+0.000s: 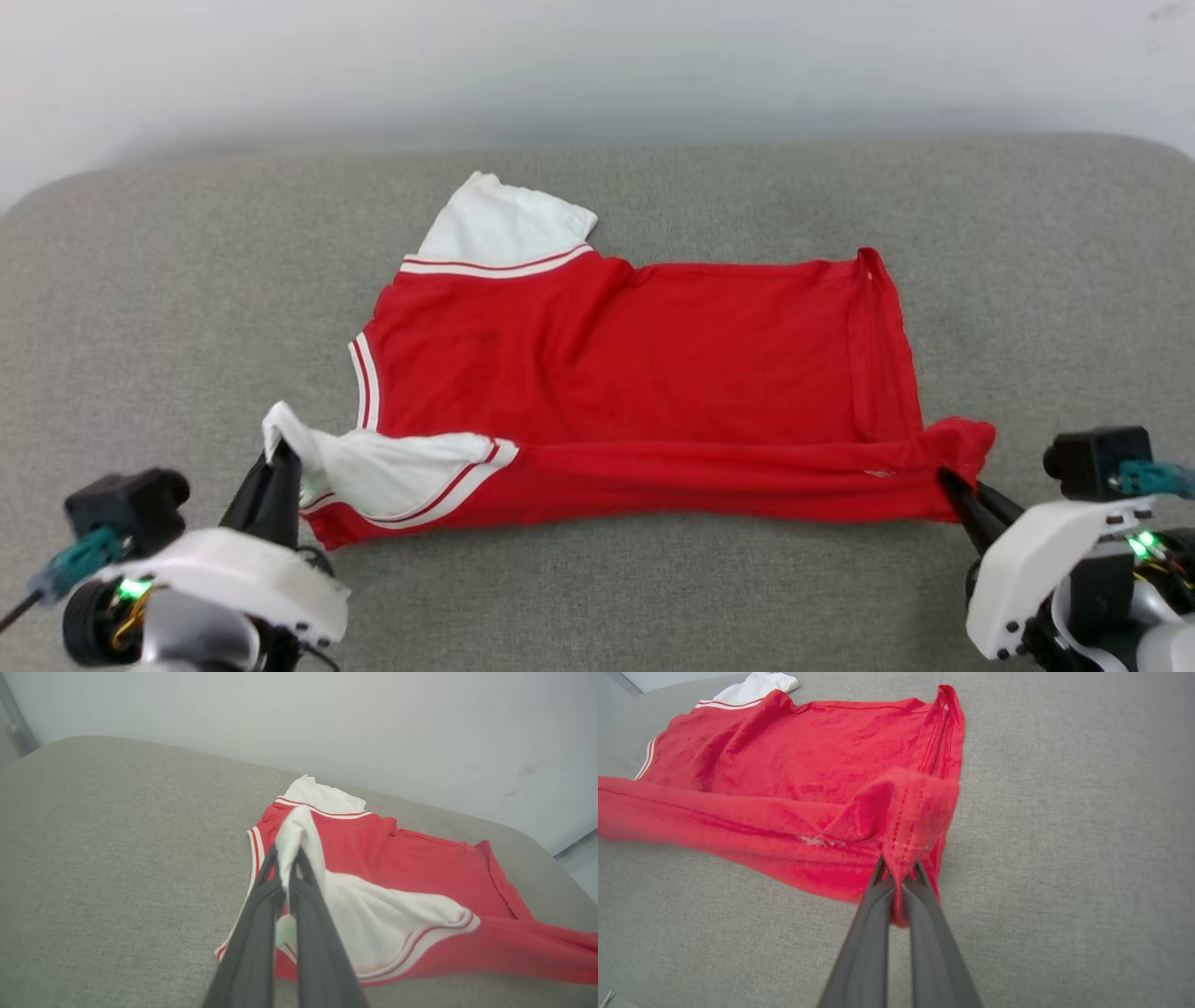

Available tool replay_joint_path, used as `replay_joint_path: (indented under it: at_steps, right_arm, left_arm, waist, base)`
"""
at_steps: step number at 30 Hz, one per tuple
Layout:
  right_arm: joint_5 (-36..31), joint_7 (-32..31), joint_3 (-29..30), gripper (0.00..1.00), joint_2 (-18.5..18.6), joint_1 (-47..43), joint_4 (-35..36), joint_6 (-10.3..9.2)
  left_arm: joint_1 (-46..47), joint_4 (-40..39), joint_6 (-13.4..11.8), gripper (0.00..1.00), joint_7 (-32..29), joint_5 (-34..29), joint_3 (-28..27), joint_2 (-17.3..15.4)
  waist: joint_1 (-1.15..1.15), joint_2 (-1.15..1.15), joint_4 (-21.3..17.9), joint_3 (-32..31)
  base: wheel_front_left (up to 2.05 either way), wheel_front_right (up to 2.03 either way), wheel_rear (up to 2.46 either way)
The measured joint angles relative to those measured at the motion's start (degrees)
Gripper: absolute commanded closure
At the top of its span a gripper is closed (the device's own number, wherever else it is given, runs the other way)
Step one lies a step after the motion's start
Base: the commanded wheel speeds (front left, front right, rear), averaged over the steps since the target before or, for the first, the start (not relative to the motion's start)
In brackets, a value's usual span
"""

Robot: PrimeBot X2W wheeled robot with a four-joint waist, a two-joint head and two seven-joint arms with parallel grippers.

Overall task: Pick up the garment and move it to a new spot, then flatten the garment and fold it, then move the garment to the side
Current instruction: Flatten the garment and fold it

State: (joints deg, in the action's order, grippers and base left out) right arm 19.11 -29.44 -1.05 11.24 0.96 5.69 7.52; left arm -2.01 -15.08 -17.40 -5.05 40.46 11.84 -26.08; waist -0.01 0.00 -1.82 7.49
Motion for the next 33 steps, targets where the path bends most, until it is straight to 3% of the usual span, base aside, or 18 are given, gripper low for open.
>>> replay_joint_path:
  at_steps: [9, 15, 16, 18, 20, 21, 23, 24, 33]
  right_arm:
    - [0.37, 1.98, -3.10, 1.00, 0.92, 8.09, -10.39, -0.01]
    - [1.20, 5.61, -5.44, 1.00, 1.37, 12.23, -17.81, -0.01]
    - [1.26, 6.35, -5.97, 0.75, 1.44, 12.66, -19.01, -0.01]
    - [1.26, 7.71, -7.08, 0.00, 1.69, 13.52, -20.96, -0.01]
    - [1.55, 9.33, -7.72, 0.00, 1.72, 14.34, -22.70, -0.01]
    - [1.67, 10.00, -8.14, 0.00, 1.75, 14.67, -23.36, 0.00]
    - [1.49, 12.00, -9.25, 0.00, 2.03, 15.27, -24.32, 0.01]
    - [1.14, 13.14, -9.64, 0.00, 2.41, 15.38, -24.66, 0.01]
    - [1.75, 23.03, -11.37, 0.00, 3.03, 14.55, -23.06, -0.01]
  left_arm:
    - [12.38, 16.94, 6.57, 1.00, 1.26, 1.15, 3.25, 3.21]
    - [17.93, 26.62, 9.50, 1.00, 1.24, 1.69, 4.80, 4.55]
    - [18.56, 28.10, 10.10, 1.00, 1.03, 1.98, 5.05, 4.86]
    - [19.61, 30.52, 11.07, 1.00, 0.48, 2.26, 5.82, 5.30]
    - [20.46, 32.65, 12.07, 0.98, 0.51, 2.86, 6.06, 5.68]
    - [20.83, 33.81, 12.48, 0.76, 0.71, 3.04, 6.11, 5.91]
    - [21.46, 35.43, 13.01, 0.07, 1.36, 3.20, 6.08, 6.42]
    - [21.67, 36.22, 13.40, 0.00, 1.55, 3.26, 6.09, 6.45]
    - [22.03, 38.42, 14.19, 0.00, 2.67, 4.46, 4.49, 4.78]
  waist:
    - [0.01, 0.00, -0.33, 5.20]
    - [0.01, 0.00, -0.78, 7.72]
    - [0.02, 0.00, -0.86, 7.94]
    - [0.02, 0.00, -0.94, 8.27]
    - [0.02, 0.00, -0.98, 8.51]
    - [0.01, 0.00, -1.00, 8.56]
    - [0.01, 0.00, -1.03, 8.54]
    - [0.01, 0.00, -1.03, 8.47]
    - [0.01, 0.00, -1.53, 5.92]
  base:
    - [0.00, 0.00, 0.00]
    - [0.00, 0.00, 0.00]
    - [0.00, 0.00, 0.00]
    - [0.00, 0.00, 0.00]
    - [0.00, 0.00, 0.00]
    - [0.00, 0.00, 0.00]
    - [0.00, 0.00, 0.00]
    - [0.00, 0.00, 0.00]
    - [0.00, 0.00, 0.00]
